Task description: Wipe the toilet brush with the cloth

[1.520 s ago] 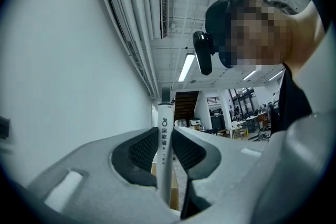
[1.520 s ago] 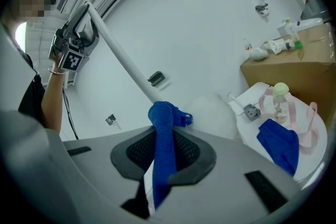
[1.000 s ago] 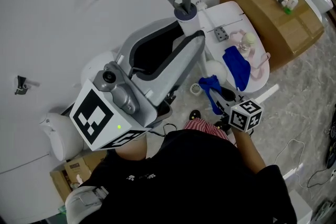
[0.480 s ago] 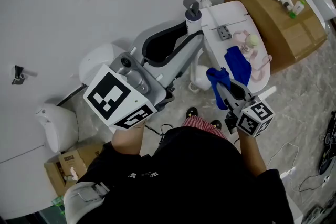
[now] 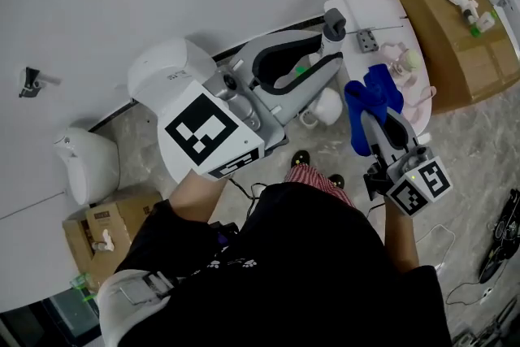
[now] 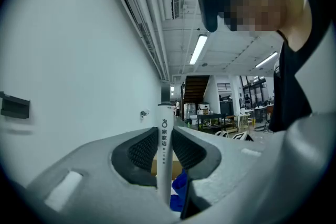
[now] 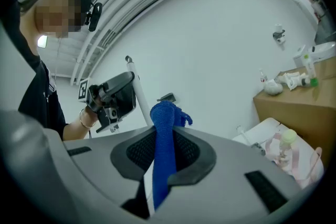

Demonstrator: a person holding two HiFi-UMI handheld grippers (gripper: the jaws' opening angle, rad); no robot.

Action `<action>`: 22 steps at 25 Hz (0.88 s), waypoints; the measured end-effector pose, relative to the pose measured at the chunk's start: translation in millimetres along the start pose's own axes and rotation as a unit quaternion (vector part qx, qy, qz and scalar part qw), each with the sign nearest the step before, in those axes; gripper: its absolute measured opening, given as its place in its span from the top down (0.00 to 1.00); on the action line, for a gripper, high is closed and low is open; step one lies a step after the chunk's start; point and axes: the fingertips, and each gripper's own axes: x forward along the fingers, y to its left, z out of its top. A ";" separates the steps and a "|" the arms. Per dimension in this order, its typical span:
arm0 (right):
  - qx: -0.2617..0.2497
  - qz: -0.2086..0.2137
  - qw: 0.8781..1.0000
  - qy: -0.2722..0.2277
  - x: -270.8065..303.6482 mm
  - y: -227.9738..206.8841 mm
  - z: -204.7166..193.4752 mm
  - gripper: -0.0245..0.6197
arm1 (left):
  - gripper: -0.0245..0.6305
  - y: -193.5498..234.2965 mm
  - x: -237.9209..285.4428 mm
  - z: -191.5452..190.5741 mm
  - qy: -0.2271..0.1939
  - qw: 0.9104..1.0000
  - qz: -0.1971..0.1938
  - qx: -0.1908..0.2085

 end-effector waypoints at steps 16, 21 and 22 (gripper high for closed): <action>-0.027 0.006 0.999 -0.038 -5.7 17.5 37.5 0.86 | 0.82 4.8 -20.8 -38.3 0.042 0.999 0.009 -0.005; -0.032 0.010 0.999 -0.041 -4.1 26.3 41.9 0.86 | 0.82 7.1 -30.0 -42.7 0.056 0.998 0.010 -0.001; -0.033 0.011 0.999 -0.039 -3.3 26.4 41.4 0.86 | 0.82 7.3 -31.4 -44.1 0.059 0.998 0.008 -0.001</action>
